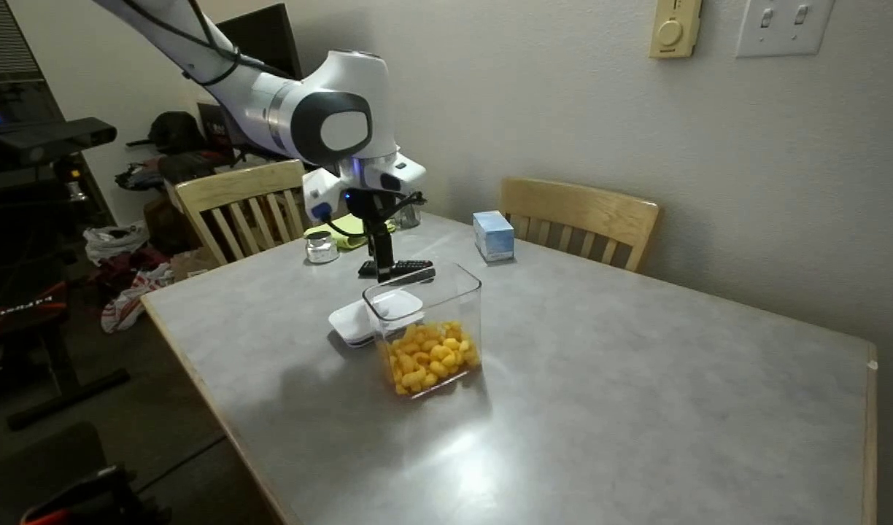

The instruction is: Use the lid to close the container

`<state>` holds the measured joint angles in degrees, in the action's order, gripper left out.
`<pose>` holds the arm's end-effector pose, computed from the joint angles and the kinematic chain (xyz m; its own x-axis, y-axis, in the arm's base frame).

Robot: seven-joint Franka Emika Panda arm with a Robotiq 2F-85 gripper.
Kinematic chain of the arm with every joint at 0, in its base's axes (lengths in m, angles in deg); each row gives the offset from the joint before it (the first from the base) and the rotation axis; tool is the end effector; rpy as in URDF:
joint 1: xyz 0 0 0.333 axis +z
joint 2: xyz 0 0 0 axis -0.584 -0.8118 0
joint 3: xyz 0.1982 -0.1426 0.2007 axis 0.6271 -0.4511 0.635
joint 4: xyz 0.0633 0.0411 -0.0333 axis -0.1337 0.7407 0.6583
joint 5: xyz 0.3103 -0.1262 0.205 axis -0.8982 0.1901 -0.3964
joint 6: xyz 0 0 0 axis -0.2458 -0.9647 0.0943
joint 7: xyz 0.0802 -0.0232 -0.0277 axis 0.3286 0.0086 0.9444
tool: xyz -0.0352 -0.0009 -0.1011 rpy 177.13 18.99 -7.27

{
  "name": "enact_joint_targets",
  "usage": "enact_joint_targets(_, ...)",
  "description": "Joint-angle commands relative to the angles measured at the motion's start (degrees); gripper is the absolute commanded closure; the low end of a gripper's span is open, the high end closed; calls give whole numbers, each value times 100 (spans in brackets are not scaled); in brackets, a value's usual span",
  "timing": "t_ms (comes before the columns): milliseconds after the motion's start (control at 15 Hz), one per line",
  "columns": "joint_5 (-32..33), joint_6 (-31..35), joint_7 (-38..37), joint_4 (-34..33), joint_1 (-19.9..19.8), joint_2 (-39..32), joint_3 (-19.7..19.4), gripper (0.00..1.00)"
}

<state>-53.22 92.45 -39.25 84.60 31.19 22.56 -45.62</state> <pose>0.6254 0.0842 0.2446 0.9043 -0.4263 -0.0233 -0.4256 -0.8958 -0.1283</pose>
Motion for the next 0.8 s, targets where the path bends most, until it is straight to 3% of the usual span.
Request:
enact_joint_targets(0,-697,-492,1082,-251,197,-122,-342,0)
enact_joint_targets(333,-709,-885,2600,-331,219,-225,-487,0)
enact_joint_targets(733,-743,-691,2405,-186,421,-135,-686,0)
